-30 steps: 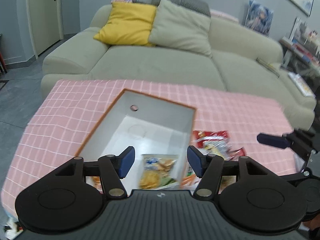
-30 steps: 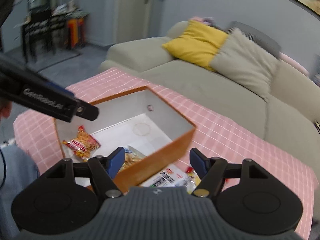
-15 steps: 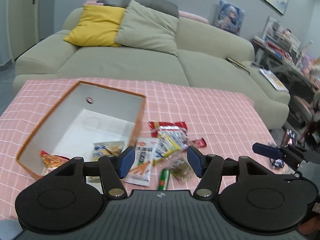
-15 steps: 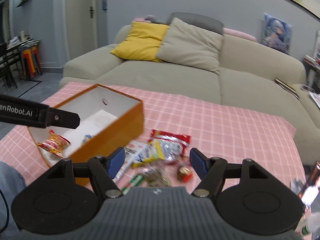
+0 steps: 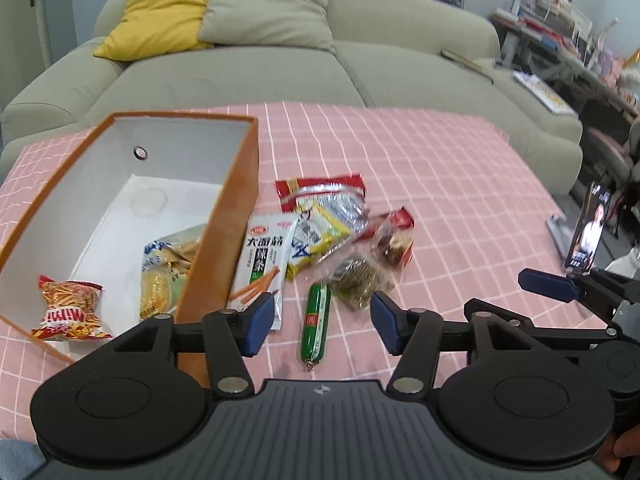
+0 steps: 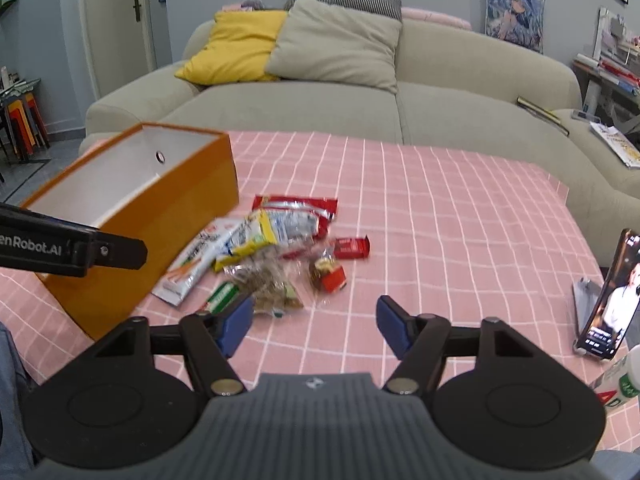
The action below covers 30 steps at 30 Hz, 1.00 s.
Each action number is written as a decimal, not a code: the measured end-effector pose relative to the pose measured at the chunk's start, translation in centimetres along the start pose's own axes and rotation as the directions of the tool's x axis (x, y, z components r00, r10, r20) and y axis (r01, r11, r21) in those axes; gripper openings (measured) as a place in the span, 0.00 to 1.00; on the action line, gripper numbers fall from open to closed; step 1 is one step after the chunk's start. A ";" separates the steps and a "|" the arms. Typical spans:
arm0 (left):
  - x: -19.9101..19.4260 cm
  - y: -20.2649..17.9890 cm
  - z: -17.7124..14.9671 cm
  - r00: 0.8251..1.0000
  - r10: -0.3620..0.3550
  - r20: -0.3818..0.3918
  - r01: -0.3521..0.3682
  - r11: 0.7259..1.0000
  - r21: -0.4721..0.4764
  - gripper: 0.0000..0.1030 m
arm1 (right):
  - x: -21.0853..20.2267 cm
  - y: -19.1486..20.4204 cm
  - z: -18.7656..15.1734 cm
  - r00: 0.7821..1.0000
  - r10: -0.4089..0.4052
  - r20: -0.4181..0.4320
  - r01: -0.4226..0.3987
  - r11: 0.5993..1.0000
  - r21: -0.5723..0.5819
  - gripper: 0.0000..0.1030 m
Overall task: Organize snacks
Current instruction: 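Withdraw both tools from the box and move the left tool toward the white stick packet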
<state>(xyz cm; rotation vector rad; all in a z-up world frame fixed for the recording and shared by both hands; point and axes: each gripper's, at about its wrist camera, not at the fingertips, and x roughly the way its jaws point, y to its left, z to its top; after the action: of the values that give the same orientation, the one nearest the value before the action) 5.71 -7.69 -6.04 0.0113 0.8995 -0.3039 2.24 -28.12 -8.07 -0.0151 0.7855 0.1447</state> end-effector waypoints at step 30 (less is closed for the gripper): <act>11.3 1.0 1.5 0.963 0.209 -0.167 -0.204 0.978 0.049 0.47 | 13.4 2.1 1.7 0.966 0.187 -0.177 -0.220 0.956 -0.193 0.44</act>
<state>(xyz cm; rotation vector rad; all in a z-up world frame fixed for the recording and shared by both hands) 13.72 -9.82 -13.99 0.1615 1.0555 -0.1225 12.55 -24.26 -16.23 -0.1491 0.9262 0.4281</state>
